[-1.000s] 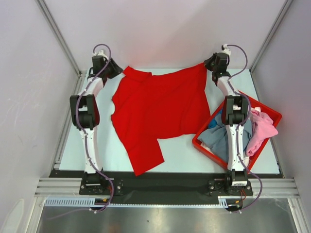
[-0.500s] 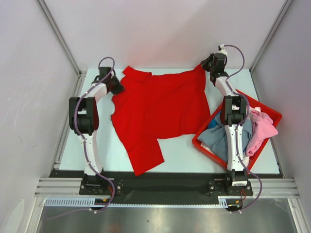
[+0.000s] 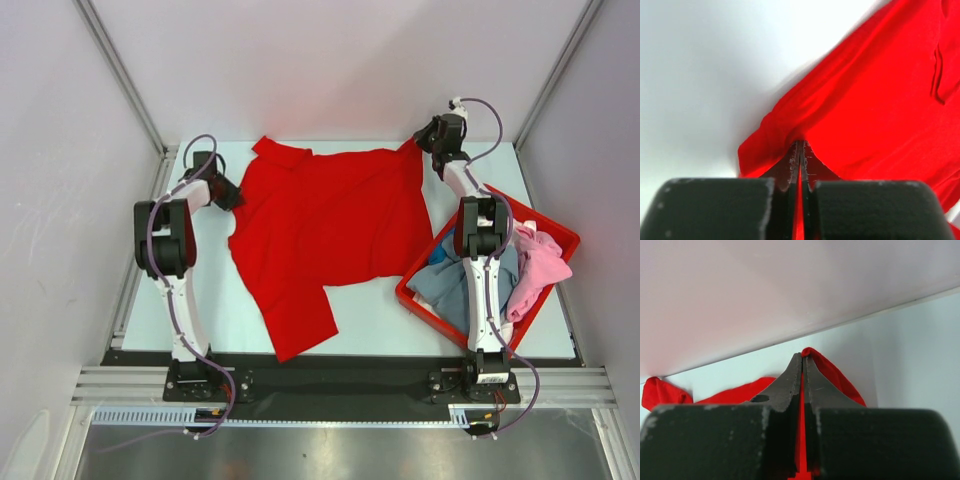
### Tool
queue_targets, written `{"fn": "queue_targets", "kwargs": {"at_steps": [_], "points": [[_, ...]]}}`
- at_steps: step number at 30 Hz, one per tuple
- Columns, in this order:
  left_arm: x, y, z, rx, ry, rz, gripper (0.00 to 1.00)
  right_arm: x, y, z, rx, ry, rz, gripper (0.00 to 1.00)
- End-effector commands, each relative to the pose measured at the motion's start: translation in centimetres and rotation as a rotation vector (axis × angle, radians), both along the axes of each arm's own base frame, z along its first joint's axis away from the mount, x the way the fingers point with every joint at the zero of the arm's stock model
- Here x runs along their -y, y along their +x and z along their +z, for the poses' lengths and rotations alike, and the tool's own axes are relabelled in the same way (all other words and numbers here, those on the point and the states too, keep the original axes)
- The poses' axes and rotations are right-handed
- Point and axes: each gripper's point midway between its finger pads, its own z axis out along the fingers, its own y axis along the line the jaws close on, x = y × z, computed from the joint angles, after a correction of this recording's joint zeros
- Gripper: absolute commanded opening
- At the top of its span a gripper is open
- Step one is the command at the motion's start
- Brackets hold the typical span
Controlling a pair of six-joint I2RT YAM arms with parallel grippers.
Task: Fold and stack the t-shirts
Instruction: Flatten the tshirt out
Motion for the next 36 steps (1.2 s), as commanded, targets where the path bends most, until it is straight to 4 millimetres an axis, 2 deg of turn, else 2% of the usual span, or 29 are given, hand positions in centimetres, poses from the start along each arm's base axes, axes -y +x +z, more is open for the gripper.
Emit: {"fn": "queue_targets", "kwargs": {"at_steps": [1,4,5,6,7,8,9,11,14,17,18,19,20,22,24,25,26,27,28,29,30,31,32,33,34,35,36], "points": [[-3.6,-2.3,-2.3,-0.124,0.008,0.142,0.01,-0.9,0.0,5.2,0.090,0.002,0.015,0.00],[-6.1,-3.0,-1.8,-0.127,0.051,0.175,0.00,-1.7,-0.4,5.0,0.072,0.009,0.026,0.00],[-7.1,-3.8,-2.0,-0.140,0.065,0.189,0.00,-2.0,-0.5,5.1,0.070,0.017,0.029,0.00],[-8.0,-4.2,-1.0,-0.127,0.088,0.204,0.00,-2.3,-0.7,5.1,0.069,0.017,0.032,0.00],[-8.5,-4.8,-0.8,-0.129,0.099,0.200,0.00,-2.6,-1.0,5.1,0.062,0.012,0.033,0.00],[-9.5,-6.3,-1.6,-0.157,0.100,0.209,0.00,-3.2,-1.2,4.9,0.054,0.010,0.039,0.00],[-9.8,-5.6,-1.1,-0.101,0.086,0.191,0.00,-3.4,-1.4,4.8,0.048,0.013,0.043,0.00],[-11.0,-6.4,-0.3,-0.117,0.118,0.203,0.00,-3.8,-1.9,4.4,0.033,0.020,0.045,0.00],[-10.2,-5.5,1.5,-0.061,0.138,0.097,0.01,-3.9,-2.1,4.3,0.029,0.020,0.047,0.00],[-9.0,-4.1,3.5,0.030,0.124,0.047,0.11,-4.0,-2.0,4.0,0.025,0.028,0.053,0.00],[-8.5,-3.7,4.2,0.056,0.127,0.030,0.15,-4.2,-1.9,4.4,0.034,0.028,0.064,0.00],[-7.9,-3.3,4.8,0.085,0.128,0.010,0.24,-4.1,-1.7,4.6,0.037,0.031,0.065,0.00],[-6.5,-2.3,6.0,0.135,0.131,-0.027,0.28,-4.0,-1.6,4.6,0.034,0.030,0.067,0.00],[-5.0,-1.5,6.9,0.167,0.139,-0.070,0.36,-4.0,-1.1,4.4,0.044,0.039,0.073,0.00],[-2.9,0.0,8.2,0.230,0.134,-0.114,0.41,-4.1,-0.6,3.9,0.053,0.056,0.085,0.00],[-2.0,1.2,9.4,0.297,0.137,-0.129,0.51,-4.2,-0.4,4.0,0.059,0.061,0.086,0.00],[-1.5,1.3,9.4,0.299,0.129,-0.138,0.58,-4.0,-0.2,3.8,0.060,0.063,0.087,0.00],[-0.8,2.8,11.2,0.394,0.114,-0.168,0.66,-4.2,0.0,3.8,0.070,0.068,0.092,0.00],[-0.3,3.8,10.6,0.414,0.090,-0.192,0.78,-4.3,0.1,3.6,0.076,0.070,0.108,0.00],[-0.3,6.0,13.5,0.498,0.086,-0.212,0.80,-4.0,0.2,3.5,0.080,0.073,0.106,0.00],[0.2,7.1,14.0,0.532,0.074,-0.271,0.82,-3.9,0.3,3.8,0.095,0.075,0.112,0.00],[0.1,8.5,11.8,0.515,0.069,-0.300,0.84,-3.5,0.4,3.5,0.097,0.075,0.111,0.00],[-0.2,10.9,14.7,0.587,0.086,-0.330,0.83,-2.9,0.6,3.7,0.110,0.077,0.105,0.00],[-0.6,12.0,14.9,0.604,0.113,-0.370,0.82,-2.7,0.6,3.9,0.113,0.094,0.108,0.00],[-0.4,13.2,11.3,0.567,0.090,-0.415,0.77,-2.5,0.6,3.7,0.114,0.099,0.107,0.00],[-0.9,14.8,14.9,0.641,0.119,-0.438,0.76,-2.1,0.7,3.8,0.117,0.103,0.100,0.00],[-1.0,15.4,15.1,0.662,0.127,-0.461,0.75,-2.0,0.7,3.7,0.118,0.104,0.100,0.00]]}}
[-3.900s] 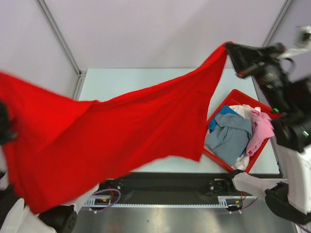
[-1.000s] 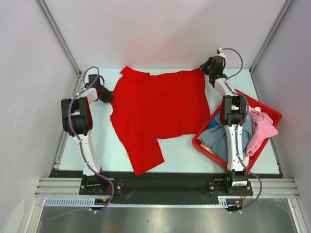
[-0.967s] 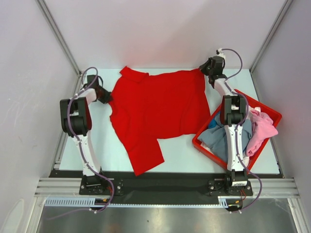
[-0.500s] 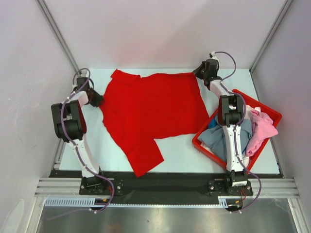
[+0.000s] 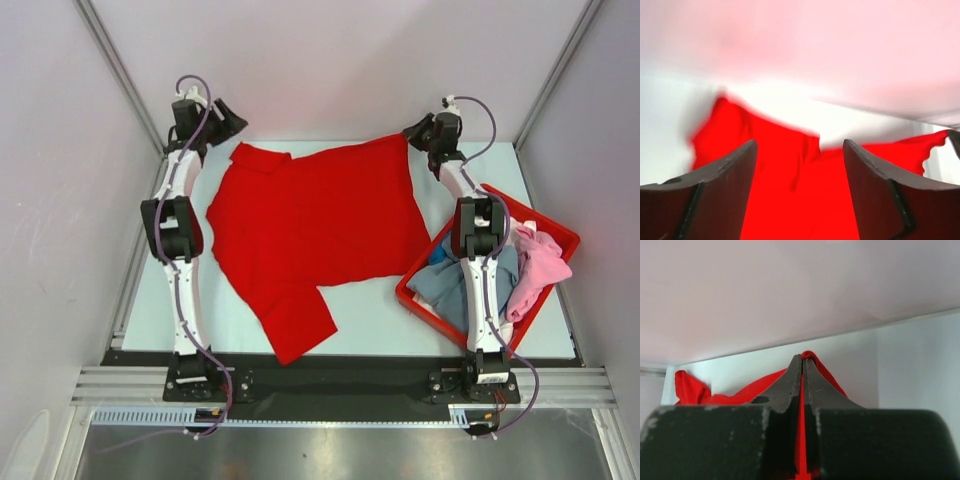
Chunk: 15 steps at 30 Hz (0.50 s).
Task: Fold and stack the t-shirts
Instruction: Flatten the tshirt out
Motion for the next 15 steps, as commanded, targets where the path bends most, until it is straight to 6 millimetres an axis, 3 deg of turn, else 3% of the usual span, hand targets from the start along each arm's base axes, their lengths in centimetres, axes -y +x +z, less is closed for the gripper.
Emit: {"fn": "queue_targets", "kwargs": {"at_steps": [1,5,12,14,15], "points": [[-0.9,2.0,1.4,0.105,0.036,-0.152,0.74,1.6,1.0,1.7,0.074,0.025,-0.015,0.00],[-2.6,2.9,0.2,0.170,0.000,-0.114,0.77,1.2,1.0,1.5,0.082,0.048,-0.005,0.00],[-2.2,4.8,-2.9,0.127,-0.028,0.016,0.75,0.6,0.7,1.3,0.076,0.080,0.008,0.00],[-1.4,5.0,-3.6,0.104,-0.025,0.047,0.72,0.5,0.6,1.2,0.075,0.080,0.011,0.00],[-2.0,5.1,-4.4,0.068,-0.009,0.115,0.69,0.5,0.6,1.2,0.075,0.080,0.010,0.00]]}}
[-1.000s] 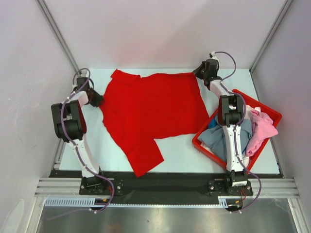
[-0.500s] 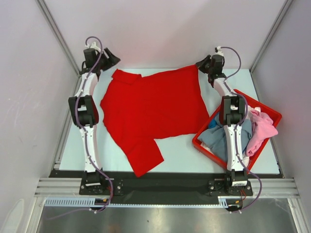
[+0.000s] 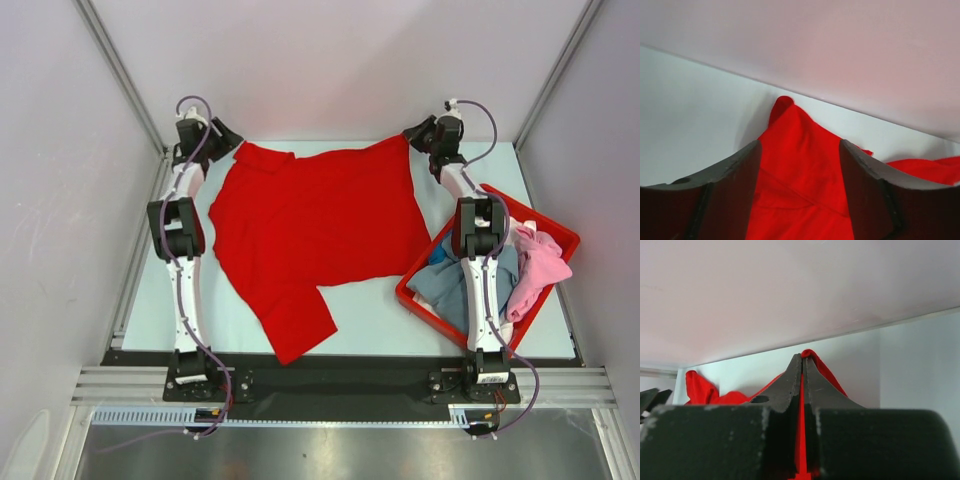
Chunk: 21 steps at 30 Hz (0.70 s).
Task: Fold and stack the t-shirts
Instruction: Flatten the tshirt out
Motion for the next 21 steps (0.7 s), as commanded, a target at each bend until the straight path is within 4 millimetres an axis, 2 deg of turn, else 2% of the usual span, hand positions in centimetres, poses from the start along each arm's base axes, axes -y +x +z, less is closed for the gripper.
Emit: {"fn": "queue_targets", "kwargs": {"at_steps": [1,5,8,12,13,14,15,16,17,21], "points": [[1.9,1.2,0.8,0.000,0.020,0.103,0.67,-0.2,0.2,2.1,0.065,0.019,0.007,0.00],[1.5,0.5,-1.8,-0.074,0.003,0.198,0.63,-0.3,0.2,2.1,0.068,0.035,0.004,0.00],[0.6,0.7,-1.6,-0.066,0.001,0.246,0.63,-0.4,0.2,2.1,0.067,0.036,0.008,0.00],[0.1,0.9,-1.8,-0.092,-0.011,0.274,0.70,-0.3,0.0,2.1,0.062,0.037,0.009,0.00],[0.1,0.6,-2.5,-0.108,-0.017,0.282,0.71,-0.3,0.0,2.1,0.063,0.039,0.007,0.00],[0.2,0.5,-1.7,-0.105,-0.044,0.292,0.71,-0.2,0.0,2.1,0.061,0.040,0.005,0.00],[0.1,0.3,-1.7,-0.110,-0.060,0.299,0.72,-0.1,-0.1,2.0,0.059,0.040,0.005,0.00],[0.0,-0.2,-2.7,-0.116,-0.071,0.314,0.72,-0.1,-0.1,2.1,0.061,0.041,0.003,0.00],[-0.2,-0.3,-1.0,-0.085,-0.107,0.337,0.72,0.0,-0.1,2.1,0.061,0.041,0.002,0.00],[-0.7,-0.9,-1.7,-0.115,-0.144,0.406,0.64,-0.3,-0.2,2.0,0.057,0.044,0.006,0.00]]}}
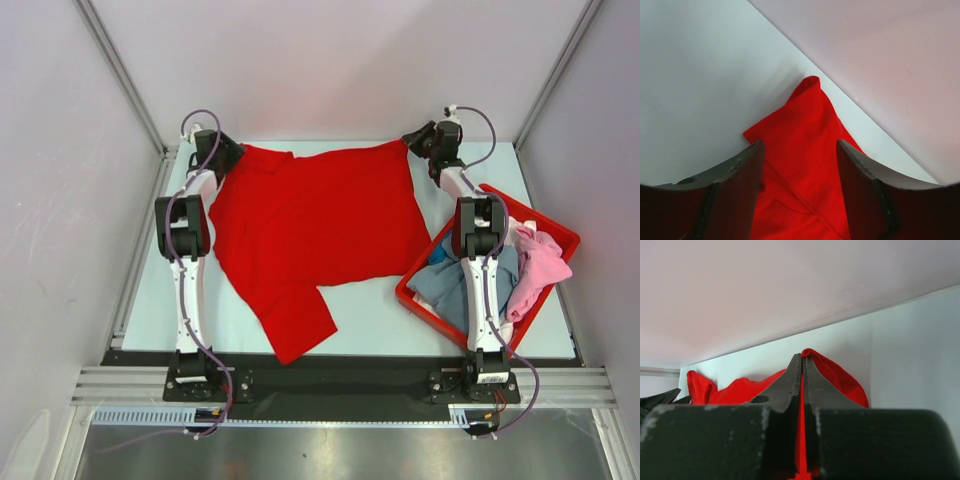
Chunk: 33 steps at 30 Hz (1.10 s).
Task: Fold and stack the t-shirts
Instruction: Flatten the tshirt out
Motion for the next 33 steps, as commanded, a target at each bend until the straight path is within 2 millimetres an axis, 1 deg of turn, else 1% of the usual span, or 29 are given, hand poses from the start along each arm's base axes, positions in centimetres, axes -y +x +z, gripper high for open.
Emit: {"fn": "queue_targets", "kwargs": {"at_steps": [1,3,5,6,7,8,9,10,12,13,14,16,17,19,20,21,23,25,26,27,28,29,30,31,33], "points": [[-1.5,0.5,3.7,0.042,-0.039,0.105,0.63,0.0,0.2,3.4,0.079,0.008,0.002,0.00],[-1.2,0.6,3.7,0.048,-0.066,0.100,0.60,-0.1,0.1,3.5,0.081,0.008,0.003,0.00],[-0.8,0.7,4.4,0.090,-0.086,0.086,0.60,-0.1,0.0,3.1,0.072,0.008,0.006,0.00],[-0.2,0.7,5.1,0.129,-0.091,0.051,0.61,-0.1,-0.1,3.1,0.070,0.008,0.008,0.00],[0.1,0.8,6.8,0.194,-0.083,0.034,0.62,0.1,-0.1,3.3,0.072,0.007,0.007,0.00],[0.0,0.7,7.1,0.205,-0.072,0.028,0.65,0.1,-0.1,3.2,0.071,0.004,0.007,0.00],[0.3,0.7,7.7,0.218,-0.068,0.003,0.65,0.2,-0.1,3.1,0.070,0.003,0.007,0.00],[0.2,0.8,8.7,0.234,-0.060,-0.008,0.66,0.3,-0.1,3.4,0.073,0.004,0.006,0.00],[0.0,0.5,9.3,0.236,-0.029,-0.016,0.66,0.4,-0.2,3.3,0.069,0.006,0.007,0.00],[-0.4,0.2,8.8,0.225,-0.016,0.002,0.66,0.5,-0.1,3.4,0.071,0.006,0.004,0.00],[-0.6,-0.1,10.1,0.249,-0.008,0.009,0.66,0.5,-0.2,3.4,0.070,0.007,0.004,0.00],[-0.8,-0.6,10.4,0.281,-0.007,0.021,0.63,0.6,-0.2,3.3,0.070,0.009,0.003,0.00],[-1.0,-0.7,11.0,0.291,0.001,0.024,0.61,0.4,-0.3,3.2,0.066,0.012,0.009,0.00],[-1.2,-0.8,10.6,0.266,0.019,0.038,0.57,0.5,-0.3,3.2,0.065,0.015,0.007,0.00],[-1.5,-0.9,10.5,0.255,0.035,0.048,0.52,0.5,-0.3,3.1,0.063,0.017,0.006,0.00],[-1.8,-1.1,9.6,0.212,0.041,0.062,0.51,0.3,-0.4,3.2,0.064,0.020,0.007,0.00],[-2.4,-1.4,8.7,0.179,0.053,0.096,0.51,0.4,-0.4,3.3,0.068,0.017,0.009,0.00],[-3.3,-1.8,7.3,0.104,0.066,0.148,0.59,0.4,-0.4,3.3,0.068,0.017,0.010,0.00],[-3.6,-1.8,7.0,0.086,0.066,0.166,0.62,0.5,-0.4,3.3,0.066,0.018,0.011,0.00],[-3.7,-2.0,5.4,0.044,0.068,0.172,0.63,0.4,-0.4,3.4,0.069,0.018,0.013,0.00],[-3.8,-1.7,5.5,0.048,0.064,0.176,0.65,0.5,-0.5,3.3,0.067,0.019,0.011,0.00],[-3.6,-1.5,5.2,0.045,0.057,0.173,0.66,0.4,-0.5,3.3,0.068,0.018,0.013,0.00],[-3.7,-1.4,4.3,0.030,0.052,0.174,0.66,0.5,-0.5,3.5,0.072,0.018,0.013,0.00],[-3.7,-1.1,4.5,0.041,0.049,0.175,0.66,0.3,-0.5,3.3,0.069,0.019,0.017,0.00],[-3.5,-0.6,4.0,0.047,0.034,0.172,0.66,0.3,-0.6,3.3,0.070,0.017,0.017,0.00]]}}
